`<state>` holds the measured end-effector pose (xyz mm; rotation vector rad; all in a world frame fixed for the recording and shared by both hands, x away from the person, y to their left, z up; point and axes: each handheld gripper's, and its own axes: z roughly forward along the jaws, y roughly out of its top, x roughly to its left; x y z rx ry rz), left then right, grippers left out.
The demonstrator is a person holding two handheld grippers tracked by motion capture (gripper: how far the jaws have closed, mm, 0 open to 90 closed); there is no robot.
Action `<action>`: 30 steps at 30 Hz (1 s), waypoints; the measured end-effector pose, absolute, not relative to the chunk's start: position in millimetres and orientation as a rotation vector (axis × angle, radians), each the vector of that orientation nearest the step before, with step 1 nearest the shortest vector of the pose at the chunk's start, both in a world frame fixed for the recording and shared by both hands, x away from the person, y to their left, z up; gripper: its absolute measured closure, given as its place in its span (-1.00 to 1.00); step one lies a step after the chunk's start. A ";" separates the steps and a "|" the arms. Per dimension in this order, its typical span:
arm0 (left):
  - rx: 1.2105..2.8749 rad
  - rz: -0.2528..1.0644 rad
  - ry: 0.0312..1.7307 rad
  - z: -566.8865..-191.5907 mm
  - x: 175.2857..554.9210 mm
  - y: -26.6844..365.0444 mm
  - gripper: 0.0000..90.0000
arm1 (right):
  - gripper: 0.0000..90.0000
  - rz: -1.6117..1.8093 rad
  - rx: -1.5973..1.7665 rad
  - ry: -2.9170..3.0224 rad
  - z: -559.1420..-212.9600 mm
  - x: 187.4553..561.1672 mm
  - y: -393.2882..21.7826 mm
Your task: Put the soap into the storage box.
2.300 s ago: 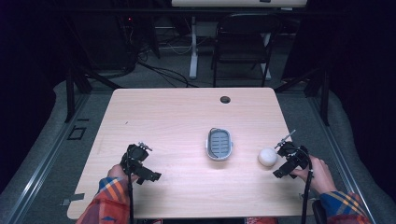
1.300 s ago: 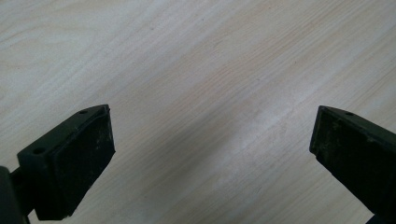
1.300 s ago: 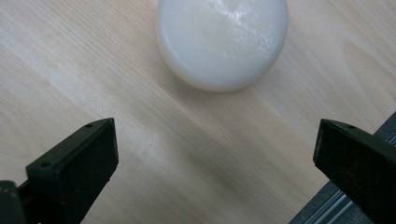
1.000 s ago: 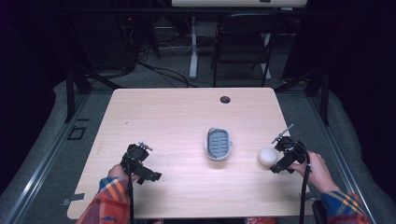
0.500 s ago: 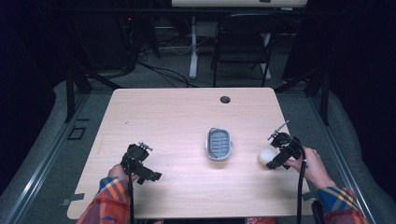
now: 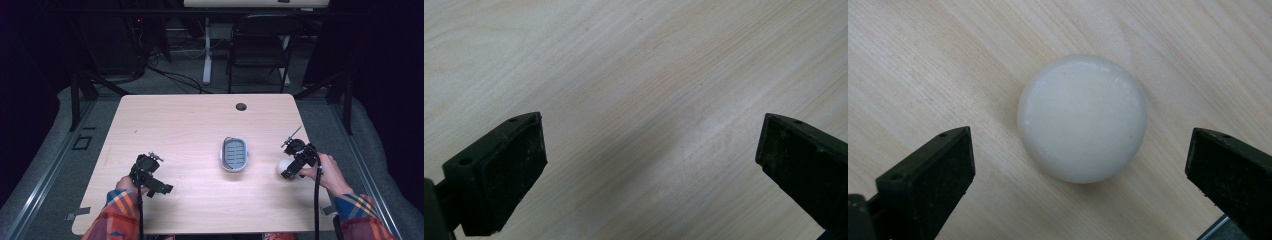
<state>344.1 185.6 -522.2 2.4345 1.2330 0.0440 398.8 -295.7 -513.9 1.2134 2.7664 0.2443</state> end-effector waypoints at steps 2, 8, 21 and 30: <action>2.434 0.044 1.233 -522.2 344.2 185.6 -1.00 | -1.00 0.246 1.205 2.782 -513.6 400.7 -294.4; 2.438 0.045 1.231 -522.3 344.4 185.8 -1.00 | -1.00 0.246 1.225 2.777 -520.5 406.0 -288.8; 2.439 0.046 1.231 -522.3 344.2 185.7 -1.00 | -0.64 0.110 1.184 2.842 -526.1 416.0 -281.5; 2.444 0.045 1.230 -522.6 344.5 185.3 -1.00 | -0.54 0.187 1.295 2.803 -535.3 416.0 -283.7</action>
